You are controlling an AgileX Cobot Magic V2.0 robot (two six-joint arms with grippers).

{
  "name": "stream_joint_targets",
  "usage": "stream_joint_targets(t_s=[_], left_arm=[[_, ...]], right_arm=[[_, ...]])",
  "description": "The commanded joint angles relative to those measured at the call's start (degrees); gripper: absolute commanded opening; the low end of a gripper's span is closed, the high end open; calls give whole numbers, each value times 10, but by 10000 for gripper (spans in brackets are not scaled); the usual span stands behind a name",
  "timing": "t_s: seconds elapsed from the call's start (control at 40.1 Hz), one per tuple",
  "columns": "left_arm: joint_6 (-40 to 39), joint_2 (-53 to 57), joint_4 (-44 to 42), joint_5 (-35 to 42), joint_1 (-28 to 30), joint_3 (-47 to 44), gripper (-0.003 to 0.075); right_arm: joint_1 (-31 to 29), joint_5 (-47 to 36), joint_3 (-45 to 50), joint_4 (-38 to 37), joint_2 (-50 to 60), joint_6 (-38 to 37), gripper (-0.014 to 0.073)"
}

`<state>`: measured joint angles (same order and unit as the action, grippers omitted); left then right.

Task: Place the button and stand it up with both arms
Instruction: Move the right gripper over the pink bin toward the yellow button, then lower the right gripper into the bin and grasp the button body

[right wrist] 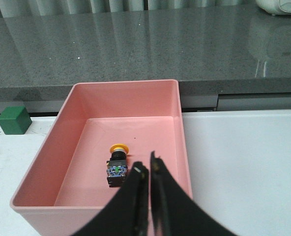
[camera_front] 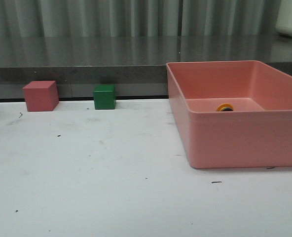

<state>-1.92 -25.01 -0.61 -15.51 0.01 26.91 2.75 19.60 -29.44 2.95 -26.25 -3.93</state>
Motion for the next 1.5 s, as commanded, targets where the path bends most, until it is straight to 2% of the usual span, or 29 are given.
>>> stream_joint_targets(t_s=[0.0,0.1,0.15,0.2,0.249,0.524,0.648,0.748,0.898,1.247,1.372,1.471], left_arm=[[-5,-7,1,40,0,22,258],[-5,-7,1,41,0,22,501],[-5,-7,1,45,0,22,596],[-5,-7,1,49,0,22,666],[-5,-7,1,51,0,22,701],[-5,-7,1,51,0,22,648],[-5,-7,1,51,0,22,613],[-5,-7,1,51,0,22,587],[-5,-7,1,51,0,22,559],[-5,-7,1,53,0,22,545],[-5,-7,1,53,0,22,545],[-5,-7,1,53,0,22,545]], right_arm=[[-2,-41,-22,1,-6,4,225],[-2,-41,-22,1,-6,4,443],[-2,-44,-22,1,-9,4,536],[-2,-49,-22,1,-15,4,608],[-2,-59,-22,1,-26,4,664],[-2,-100,-43,11,-173,4,662],[6,-93,-105,42,-287,4,662],[34,-64,-174,48,-375,4,662],[79,-9,-287,48,-500,4,662],[74,250,-586,49,-770,0,662],[72,316,-673,49,-860,-21,662],[65,331,-712,48,-907,-35,662]])
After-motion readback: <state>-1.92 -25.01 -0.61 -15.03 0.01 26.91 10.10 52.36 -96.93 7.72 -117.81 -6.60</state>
